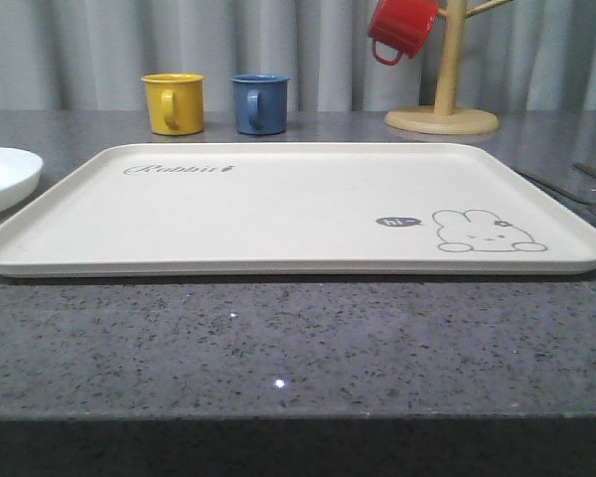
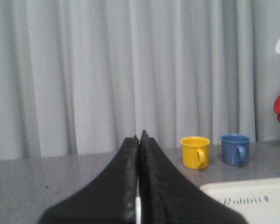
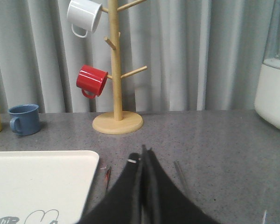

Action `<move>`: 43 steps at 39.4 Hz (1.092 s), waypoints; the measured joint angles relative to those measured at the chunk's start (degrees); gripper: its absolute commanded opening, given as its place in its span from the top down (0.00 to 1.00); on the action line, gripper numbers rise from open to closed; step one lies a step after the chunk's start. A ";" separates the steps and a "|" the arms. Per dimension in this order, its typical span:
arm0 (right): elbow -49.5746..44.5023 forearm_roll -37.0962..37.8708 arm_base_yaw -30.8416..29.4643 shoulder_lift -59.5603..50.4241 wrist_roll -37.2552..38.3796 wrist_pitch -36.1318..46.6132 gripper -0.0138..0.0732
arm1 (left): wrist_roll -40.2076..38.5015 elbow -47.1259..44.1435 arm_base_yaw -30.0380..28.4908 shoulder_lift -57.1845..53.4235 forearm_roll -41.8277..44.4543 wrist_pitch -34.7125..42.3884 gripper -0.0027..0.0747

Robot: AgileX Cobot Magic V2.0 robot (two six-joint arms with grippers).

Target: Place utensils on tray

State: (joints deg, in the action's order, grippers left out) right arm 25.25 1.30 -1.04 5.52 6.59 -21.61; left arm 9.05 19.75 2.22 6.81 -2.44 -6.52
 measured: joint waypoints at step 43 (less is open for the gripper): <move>8.26 0.00 0.00 14.22 0.00 -5.77 0.23 | 3.77 22.67 4.02 40.83 -0.08 -25.79 0.30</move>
State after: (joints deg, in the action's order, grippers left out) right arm 33.52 1.30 -1.04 19.74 6.59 -27.38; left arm 12.82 42.41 6.24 47.64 -2.52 -32.32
